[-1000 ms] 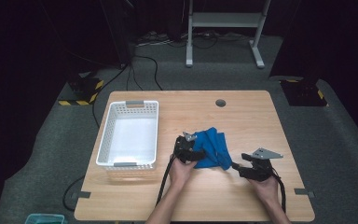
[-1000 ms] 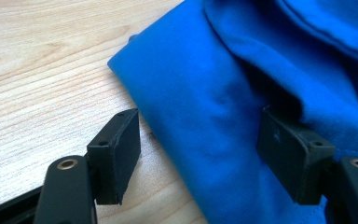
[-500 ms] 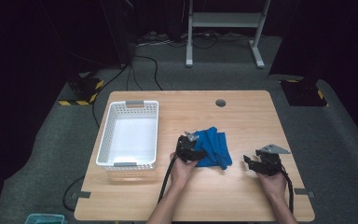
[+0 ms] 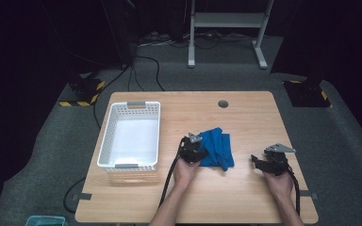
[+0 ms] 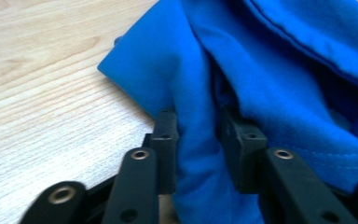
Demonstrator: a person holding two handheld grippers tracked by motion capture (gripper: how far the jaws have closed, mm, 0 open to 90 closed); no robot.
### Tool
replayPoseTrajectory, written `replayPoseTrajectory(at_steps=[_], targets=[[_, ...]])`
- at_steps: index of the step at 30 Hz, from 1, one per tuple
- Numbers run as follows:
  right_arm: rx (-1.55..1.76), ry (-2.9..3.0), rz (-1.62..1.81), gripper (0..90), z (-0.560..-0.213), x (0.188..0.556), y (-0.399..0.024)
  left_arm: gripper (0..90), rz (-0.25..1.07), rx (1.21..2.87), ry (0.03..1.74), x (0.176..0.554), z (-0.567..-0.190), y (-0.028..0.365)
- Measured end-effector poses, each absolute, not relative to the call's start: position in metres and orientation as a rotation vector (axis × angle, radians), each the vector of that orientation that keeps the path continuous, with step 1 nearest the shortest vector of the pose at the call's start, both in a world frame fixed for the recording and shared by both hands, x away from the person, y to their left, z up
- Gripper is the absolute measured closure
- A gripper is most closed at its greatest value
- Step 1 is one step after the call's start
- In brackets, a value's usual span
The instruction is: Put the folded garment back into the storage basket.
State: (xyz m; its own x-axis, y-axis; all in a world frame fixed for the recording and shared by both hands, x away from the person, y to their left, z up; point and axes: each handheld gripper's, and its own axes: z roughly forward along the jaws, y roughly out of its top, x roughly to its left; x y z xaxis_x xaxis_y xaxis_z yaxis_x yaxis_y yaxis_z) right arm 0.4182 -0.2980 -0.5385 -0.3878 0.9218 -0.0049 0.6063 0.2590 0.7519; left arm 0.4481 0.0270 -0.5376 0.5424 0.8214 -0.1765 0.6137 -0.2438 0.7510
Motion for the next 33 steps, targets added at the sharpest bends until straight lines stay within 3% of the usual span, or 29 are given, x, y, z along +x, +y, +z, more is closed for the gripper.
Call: replayPoseTrajectory(at_steps=[9, 19, 33], targets=[[1.397, 2.076, 0.935, 33.6, -0.539, 0.419, -0.302, 76.5, 0.325, 2.010, 1.125, 0.449, -0.532, 0.026], [1.397, 2.074, 0.930, 33.0, -0.539, 0.419, -0.302, 77.4, 0.318, 2.006, 1.099, 0.446, -0.511, 0.030], [1.414, 2.062, 0.921, 30.5, -0.539, 0.419, -0.302, 78.0, 0.451, 2.082, 0.990, 0.438, -0.467, 0.028]])
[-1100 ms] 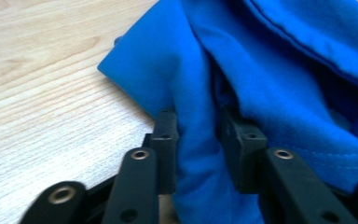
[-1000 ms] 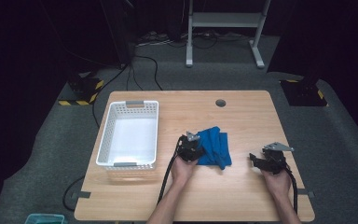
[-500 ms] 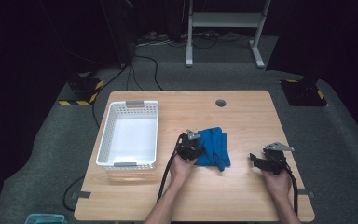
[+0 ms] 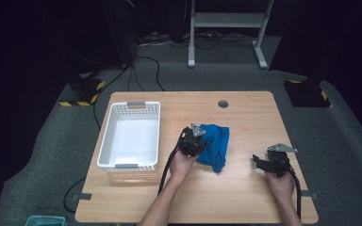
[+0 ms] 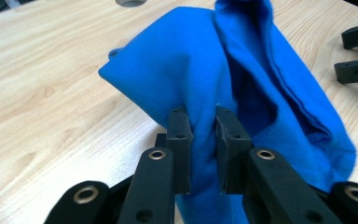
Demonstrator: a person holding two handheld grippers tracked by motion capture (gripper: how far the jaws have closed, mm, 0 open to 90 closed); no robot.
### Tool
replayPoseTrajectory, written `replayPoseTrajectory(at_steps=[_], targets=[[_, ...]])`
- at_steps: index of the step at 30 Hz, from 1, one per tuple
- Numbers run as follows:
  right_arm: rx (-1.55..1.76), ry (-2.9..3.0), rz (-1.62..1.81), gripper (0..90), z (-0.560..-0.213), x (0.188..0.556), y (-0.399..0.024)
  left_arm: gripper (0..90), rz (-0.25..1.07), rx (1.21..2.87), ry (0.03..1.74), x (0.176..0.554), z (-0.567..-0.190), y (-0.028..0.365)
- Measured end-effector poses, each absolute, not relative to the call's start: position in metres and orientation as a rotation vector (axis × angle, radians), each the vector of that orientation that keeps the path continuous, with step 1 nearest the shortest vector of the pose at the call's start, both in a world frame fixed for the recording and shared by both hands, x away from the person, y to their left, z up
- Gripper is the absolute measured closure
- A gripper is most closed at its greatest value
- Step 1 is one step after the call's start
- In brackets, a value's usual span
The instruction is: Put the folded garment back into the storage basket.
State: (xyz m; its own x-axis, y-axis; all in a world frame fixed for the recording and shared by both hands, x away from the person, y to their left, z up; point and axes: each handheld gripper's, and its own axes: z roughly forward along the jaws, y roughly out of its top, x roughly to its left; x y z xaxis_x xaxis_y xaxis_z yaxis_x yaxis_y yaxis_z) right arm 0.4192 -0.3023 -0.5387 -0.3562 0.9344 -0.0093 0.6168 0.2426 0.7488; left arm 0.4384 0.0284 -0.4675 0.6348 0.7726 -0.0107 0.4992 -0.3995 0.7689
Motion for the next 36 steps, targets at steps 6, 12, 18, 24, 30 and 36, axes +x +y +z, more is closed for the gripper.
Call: replayPoseTrajectory(at_steps=[6, 12, 18, 24, 30, 36], targets=[[1.414, 2.062, 0.920, 30.5, -0.539, 0.419, -0.302, 78.0, 0.468, 2.090, 0.969, 0.439, -0.457, 0.029], [1.414, 2.061, 0.920, 30.4, -0.539, 0.419, -0.302, 78.0, 0.465, 2.082, 0.958, 0.438, -0.450, 0.030], [1.414, 2.061, 0.920, 30.5, -0.539, 0.419, -0.302, 78.0, 0.461, 2.082, 0.941, 0.439, -0.443, 0.029], [1.415, 2.061, 0.920, 30.5, -0.539, 0.419, -0.302, 78.0, 0.466, 2.084, 0.934, 0.440, -0.436, 0.032], [1.414, 2.061, 0.920, 30.5, -0.539, 0.419, -0.302, 78.0, 0.478, 2.079, 0.929, 0.441, -0.427, 0.037], [1.414, 2.062, 0.920, 30.4, -0.539, 0.419, -0.302, 78.0, 0.480, 2.067, 0.931, 0.442, -0.420, 0.043]])
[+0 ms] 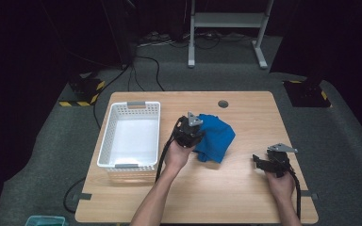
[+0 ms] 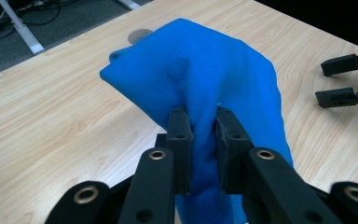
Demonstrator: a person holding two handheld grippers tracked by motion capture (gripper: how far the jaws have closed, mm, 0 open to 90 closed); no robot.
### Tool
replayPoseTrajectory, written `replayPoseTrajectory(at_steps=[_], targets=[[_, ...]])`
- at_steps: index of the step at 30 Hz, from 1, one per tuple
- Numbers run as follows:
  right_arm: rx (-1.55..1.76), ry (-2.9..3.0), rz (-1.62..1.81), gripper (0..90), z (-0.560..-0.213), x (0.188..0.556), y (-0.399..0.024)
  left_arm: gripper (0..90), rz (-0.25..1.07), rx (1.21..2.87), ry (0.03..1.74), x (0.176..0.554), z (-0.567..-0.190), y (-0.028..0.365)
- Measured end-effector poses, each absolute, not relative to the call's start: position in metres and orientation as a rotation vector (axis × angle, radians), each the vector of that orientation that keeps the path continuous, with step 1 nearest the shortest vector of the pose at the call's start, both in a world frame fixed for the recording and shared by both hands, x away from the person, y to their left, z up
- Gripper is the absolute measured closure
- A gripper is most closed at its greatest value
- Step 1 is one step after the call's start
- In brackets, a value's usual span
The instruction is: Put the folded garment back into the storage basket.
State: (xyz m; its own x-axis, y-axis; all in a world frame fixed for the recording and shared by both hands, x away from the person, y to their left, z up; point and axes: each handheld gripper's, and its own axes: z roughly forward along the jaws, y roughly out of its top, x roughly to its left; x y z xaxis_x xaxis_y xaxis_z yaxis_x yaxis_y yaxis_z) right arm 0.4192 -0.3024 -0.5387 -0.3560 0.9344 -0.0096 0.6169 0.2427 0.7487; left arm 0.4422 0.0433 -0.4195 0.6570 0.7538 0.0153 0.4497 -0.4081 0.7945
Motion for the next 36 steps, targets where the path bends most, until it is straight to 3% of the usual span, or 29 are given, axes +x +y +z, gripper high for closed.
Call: replayPoseTrajectory(at_steps=[36], targets=[[1.415, 2.060, 0.920, 30.4, -0.539, 0.419, -0.302, 78.1, 0.471, 1.981, 0.976, 0.447, -0.395, 0.082]])
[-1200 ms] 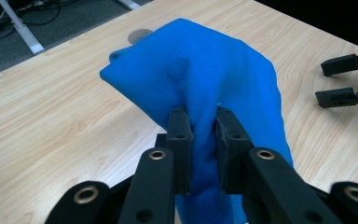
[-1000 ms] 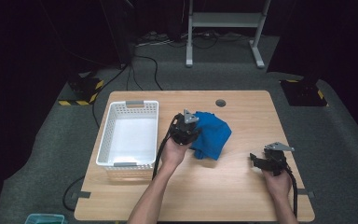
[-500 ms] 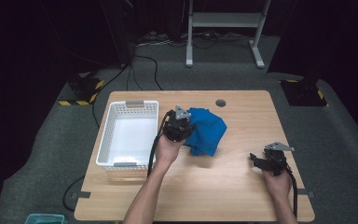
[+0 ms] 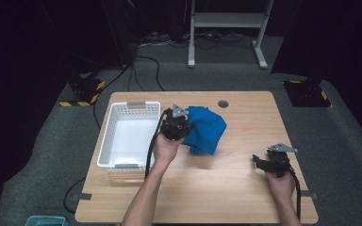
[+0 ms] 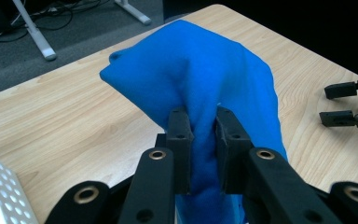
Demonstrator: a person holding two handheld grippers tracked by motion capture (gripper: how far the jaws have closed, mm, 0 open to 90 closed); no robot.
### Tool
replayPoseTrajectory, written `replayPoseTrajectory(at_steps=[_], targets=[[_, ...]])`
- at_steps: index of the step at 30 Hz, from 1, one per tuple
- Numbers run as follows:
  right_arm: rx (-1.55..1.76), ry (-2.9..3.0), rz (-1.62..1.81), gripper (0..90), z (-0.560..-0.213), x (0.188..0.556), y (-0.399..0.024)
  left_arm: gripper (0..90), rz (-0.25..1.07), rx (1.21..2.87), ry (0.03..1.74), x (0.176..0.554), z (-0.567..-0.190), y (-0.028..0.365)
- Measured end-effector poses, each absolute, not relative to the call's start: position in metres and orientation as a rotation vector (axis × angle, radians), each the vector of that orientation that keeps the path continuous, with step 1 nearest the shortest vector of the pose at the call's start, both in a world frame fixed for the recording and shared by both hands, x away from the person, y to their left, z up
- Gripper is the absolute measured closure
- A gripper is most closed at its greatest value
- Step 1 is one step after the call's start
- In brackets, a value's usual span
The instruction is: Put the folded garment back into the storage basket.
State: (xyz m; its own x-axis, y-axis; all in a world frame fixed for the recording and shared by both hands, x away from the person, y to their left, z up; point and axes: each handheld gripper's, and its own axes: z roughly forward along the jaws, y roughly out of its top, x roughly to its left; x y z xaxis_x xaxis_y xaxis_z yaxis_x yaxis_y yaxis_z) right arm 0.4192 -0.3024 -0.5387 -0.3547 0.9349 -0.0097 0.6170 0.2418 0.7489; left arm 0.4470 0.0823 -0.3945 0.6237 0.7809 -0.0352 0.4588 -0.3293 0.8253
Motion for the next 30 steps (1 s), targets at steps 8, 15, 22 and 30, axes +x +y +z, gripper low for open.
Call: replayPoseTrajectory(at_steps=[8, 15, 22, 30], targets=[[1.415, 2.061, 0.920, 30.4, -0.539, 0.419, -0.302, 78.1, 0.464, 1.958, 0.994, 0.447, -0.391, 0.093], [1.415, 2.061, 0.919, 30.4, -0.539, 0.419, -0.302, 78.1, 0.461, 1.941, 1.006, 0.447, -0.388, 0.102], [1.415, 2.060, 0.920, 30.4, -0.539, 0.419, -0.302, 78.1, 0.462, 1.920, 1.022, 0.447, -0.385, 0.112], [1.415, 2.060, 0.920, 30.4, -0.539, 0.419, -0.302, 78.1, 0.463, 1.887, 1.058, 0.446, -0.382, 0.128]])
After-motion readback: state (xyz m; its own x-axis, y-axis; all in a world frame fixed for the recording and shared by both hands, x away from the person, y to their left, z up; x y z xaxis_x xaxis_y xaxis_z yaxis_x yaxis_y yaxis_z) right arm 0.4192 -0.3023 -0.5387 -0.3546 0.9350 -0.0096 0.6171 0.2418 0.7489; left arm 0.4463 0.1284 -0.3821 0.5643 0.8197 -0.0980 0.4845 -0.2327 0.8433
